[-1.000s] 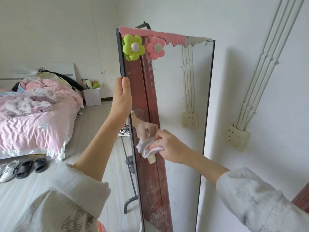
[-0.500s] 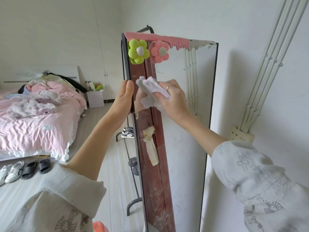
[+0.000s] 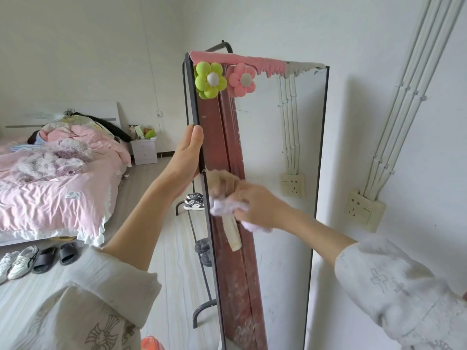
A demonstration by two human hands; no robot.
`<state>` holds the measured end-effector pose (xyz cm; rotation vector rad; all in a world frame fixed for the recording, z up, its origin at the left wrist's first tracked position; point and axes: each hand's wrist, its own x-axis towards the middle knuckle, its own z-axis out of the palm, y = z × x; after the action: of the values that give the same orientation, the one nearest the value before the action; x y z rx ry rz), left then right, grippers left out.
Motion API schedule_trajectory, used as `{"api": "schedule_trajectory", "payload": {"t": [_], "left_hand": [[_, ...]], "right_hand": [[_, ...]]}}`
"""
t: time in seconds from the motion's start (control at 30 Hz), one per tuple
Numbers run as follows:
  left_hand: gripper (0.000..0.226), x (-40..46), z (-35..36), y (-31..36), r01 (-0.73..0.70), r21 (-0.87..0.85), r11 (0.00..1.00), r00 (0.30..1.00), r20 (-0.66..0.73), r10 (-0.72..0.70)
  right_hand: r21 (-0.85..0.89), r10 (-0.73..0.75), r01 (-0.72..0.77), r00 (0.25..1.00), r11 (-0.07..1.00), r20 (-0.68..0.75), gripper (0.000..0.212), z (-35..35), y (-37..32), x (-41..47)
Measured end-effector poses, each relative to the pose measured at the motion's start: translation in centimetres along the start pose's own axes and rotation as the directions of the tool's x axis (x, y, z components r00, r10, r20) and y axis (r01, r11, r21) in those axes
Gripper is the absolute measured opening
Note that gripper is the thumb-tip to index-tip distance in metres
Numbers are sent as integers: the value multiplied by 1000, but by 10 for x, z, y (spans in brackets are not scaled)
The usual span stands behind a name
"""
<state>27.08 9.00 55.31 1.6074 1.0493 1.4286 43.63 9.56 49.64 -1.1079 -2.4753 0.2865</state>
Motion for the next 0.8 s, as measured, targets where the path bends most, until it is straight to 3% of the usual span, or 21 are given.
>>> {"api": "schedule_trajectory", "payload": {"t": [0.1, 0.27, 0.37, 0.47, 0.57, 0.67, 0.8], "left_hand": [[33, 0, -3, 0, 39, -72, 997, 999, 36, -37], [27, 4, -8, -3, 61, -121, 991, 997, 45, -56], [21, 7, -9, -4, 79, -123, 989, 997, 34, -75], [25, 7, -8, -5, 71, -104, 992, 997, 21, -69], [23, 9, -11, -7, 88, -144, 986, 996, 36, -83], [25, 9, -12, -9, 79, -170, 982, 993, 100, -62], [36, 8, -10, -11, 82, -228, 970, 980, 196, -37]], "right_hand": [[154, 68, -16, 939, 988, -337, 13, -36, -10, 16], [126, 183, -133, 748, 983, -638, 4, -71, 1, 35], [278, 353, -219, 614, 935, -706, 14, -82, 15, 45], [311, 417, -277, 596, 909, -686, 26, -84, 17, 55], [214, 305, -218, 652, 952, -694, 25, -73, 5, 64], [38, 75, -68, 702, 997, -708, 34, -57, -10, 68], [-121, -144, 82, 688, 989, -711, 42, -50, -17, 68]]}}
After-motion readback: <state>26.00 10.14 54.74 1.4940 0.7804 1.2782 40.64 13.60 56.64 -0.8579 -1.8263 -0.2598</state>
